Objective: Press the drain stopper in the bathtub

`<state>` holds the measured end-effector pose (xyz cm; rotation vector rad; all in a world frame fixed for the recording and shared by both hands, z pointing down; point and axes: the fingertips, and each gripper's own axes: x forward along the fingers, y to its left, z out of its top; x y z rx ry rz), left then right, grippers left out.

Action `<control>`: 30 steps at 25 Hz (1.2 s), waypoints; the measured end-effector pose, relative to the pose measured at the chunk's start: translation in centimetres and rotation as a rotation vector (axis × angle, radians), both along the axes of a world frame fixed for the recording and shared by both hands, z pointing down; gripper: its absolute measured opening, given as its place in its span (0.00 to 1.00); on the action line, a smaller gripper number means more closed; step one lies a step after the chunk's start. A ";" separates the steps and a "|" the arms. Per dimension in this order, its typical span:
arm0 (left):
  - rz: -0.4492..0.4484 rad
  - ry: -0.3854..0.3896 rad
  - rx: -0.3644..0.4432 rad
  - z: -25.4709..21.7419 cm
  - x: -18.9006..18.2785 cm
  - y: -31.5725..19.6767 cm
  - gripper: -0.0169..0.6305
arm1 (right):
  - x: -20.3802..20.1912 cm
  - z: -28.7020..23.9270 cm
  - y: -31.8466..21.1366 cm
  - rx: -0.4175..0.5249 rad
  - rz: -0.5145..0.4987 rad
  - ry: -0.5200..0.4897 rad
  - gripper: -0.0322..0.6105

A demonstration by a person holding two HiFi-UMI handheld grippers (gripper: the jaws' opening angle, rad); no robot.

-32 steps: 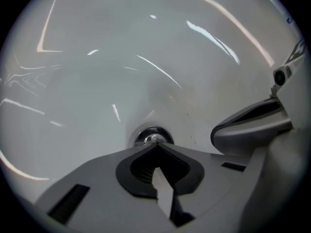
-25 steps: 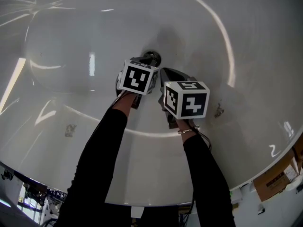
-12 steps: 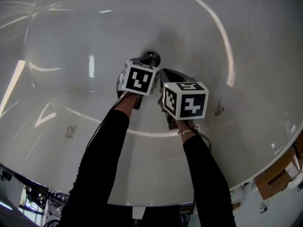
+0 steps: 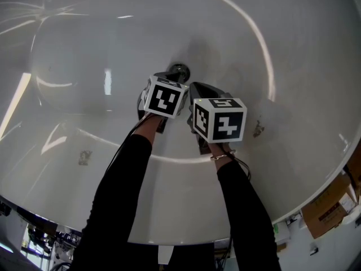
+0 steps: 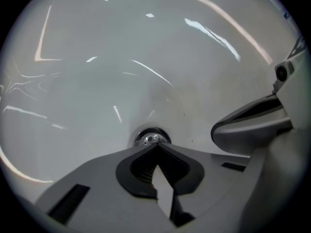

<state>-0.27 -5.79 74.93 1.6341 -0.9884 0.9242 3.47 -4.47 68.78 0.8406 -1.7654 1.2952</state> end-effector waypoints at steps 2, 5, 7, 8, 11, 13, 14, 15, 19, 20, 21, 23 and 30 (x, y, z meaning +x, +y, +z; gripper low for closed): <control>0.005 -0.004 0.002 -0.2 -0.1 0.0 0.04 | -0.1 -0.2 -0.1 0.006 -0.001 0.002 0.05; -0.006 -0.005 0.008 -1.1 -0.5 -0.1 0.04 | -0.2 -0.6 -0.2 0.013 -0.005 0.003 0.05; -0.013 -0.001 0.012 -1.7 -0.7 -0.2 0.04 | -0.3 -0.8 -0.3 0.018 -0.008 0.004 0.05; -0.014 0.001 0.014 -2.0 -0.8 -0.3 0.04 | -0.4 -1.0 -0.4 0.021 -0.009 0.005 0.05; -0.018 0.007 0.027 -3.2 -1.1 -0.6 0.04 | -0.6 -1.6 -0.6 0.028 -0.009 0.007 0.05; -0.022 0.011 0.034 -3.9 -1.2 -0.8 0.04 | -0.7 -2.0 -0.8 0.032 -0.008 0.009 0.05; -0.024 0.012 0.037 -4.4 -1.3 -0.9 0.04 | -0.7 -2.3 -0.8 0.034 -0.009 0.010 0.05; -0.026 0.014 0.040 -4.8 -1.3 -1.0 0.04 | -0.7 -2.6 -0.8 0.035 -0.013 0.012 0.05; -0.038 0.024 0.051 -6.9 -1.6 -1.0 0.04 | -0.7 -4.2 -0.9 0.046 -0.019 0.014 0.05; -0.041 0.027 0.055 -7.4 -1.7 -0.9 0.04 | -0.8 -4.5 -0.9 0.048 -0.017 0.012 0.05; -0.043 0.029 0.058 -7.8 -1.9 -0.9 0.04 | -0.8 -4.8 -0.9 0.049 -0.016 0.011 0.05; -0.044 0.033 0.062 -8.7 -2.0 -0.8 0.04 | -0.8 -5.4 -0.9 0.052 -0.013 0.008 0.05; -0.057 0.055 0.077 -11.6 -2.3 -0.4 0.04 | -1.1 -7.2 -0.9 0.073 -0.020 0.000 0.05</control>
